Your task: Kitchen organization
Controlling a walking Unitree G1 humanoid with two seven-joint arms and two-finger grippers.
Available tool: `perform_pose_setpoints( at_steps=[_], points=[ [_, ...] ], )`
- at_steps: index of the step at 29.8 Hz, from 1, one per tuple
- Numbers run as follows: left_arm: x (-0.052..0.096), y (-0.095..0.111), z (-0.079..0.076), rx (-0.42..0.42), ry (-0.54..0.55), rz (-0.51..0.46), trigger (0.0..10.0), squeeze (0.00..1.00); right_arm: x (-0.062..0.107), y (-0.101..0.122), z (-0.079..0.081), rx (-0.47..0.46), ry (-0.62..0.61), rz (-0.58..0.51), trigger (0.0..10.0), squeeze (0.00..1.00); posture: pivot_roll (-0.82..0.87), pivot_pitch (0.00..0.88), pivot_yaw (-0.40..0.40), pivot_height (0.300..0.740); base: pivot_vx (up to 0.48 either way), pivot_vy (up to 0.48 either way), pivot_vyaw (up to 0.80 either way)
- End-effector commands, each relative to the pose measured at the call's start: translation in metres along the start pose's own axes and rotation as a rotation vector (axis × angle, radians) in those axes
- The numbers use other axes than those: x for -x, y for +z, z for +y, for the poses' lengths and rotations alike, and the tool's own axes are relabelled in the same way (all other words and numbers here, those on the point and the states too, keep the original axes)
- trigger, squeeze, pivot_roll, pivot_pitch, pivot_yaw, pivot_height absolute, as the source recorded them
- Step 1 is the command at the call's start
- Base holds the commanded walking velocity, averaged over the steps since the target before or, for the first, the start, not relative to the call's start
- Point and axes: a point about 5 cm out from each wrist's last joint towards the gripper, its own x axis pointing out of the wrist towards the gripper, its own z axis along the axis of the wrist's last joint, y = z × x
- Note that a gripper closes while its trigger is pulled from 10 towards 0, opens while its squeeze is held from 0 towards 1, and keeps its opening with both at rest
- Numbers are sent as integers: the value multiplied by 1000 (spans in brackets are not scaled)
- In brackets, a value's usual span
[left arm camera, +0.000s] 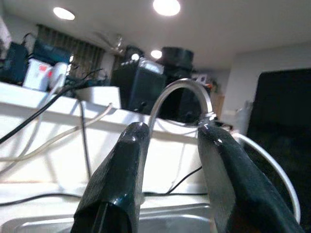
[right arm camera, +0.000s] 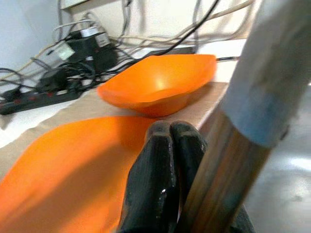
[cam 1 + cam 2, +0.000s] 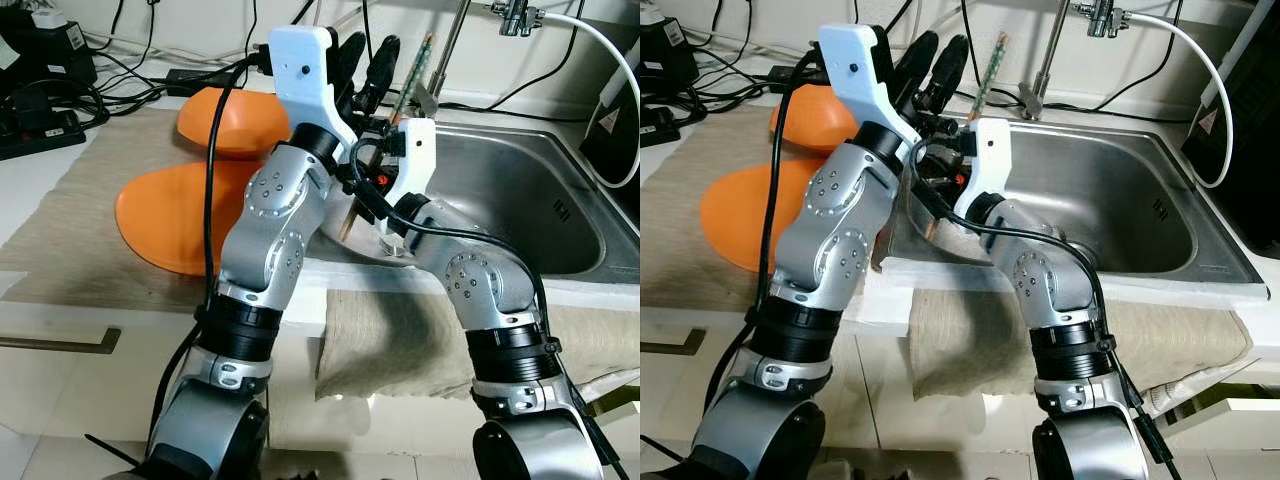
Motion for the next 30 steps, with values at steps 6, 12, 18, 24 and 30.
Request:
perform_pose_setpoints(
  at_steps=[6,12,18,24,30],
  points=[
    [-1,0,4,-21,2,20,10000,0,4,25,-34,67,-129,-78,0,0,22,0,-63,732,0,0,0],
    [3,-3,12,-46,8,42,10000,0,12,34,-67,114,-253,-95,0,0,20,0,-61,732,0,0,0],
    [15,-8,18,-79,-18,101,10000,0,24,33,-105,286,-380,-4,0,0,20,0,-58,732,0,0,0],
    [21,-10,21,-86,-25,125,10000,0,29,27,-122,524,-429,139,0,0,21,0,-58,732,0,0,0],
    [23,-8,26,-86,-11,131,10000,0,23,14,-125,822,-396,304,0,0,27,0,-58,732,0,0,0]
  ],
)
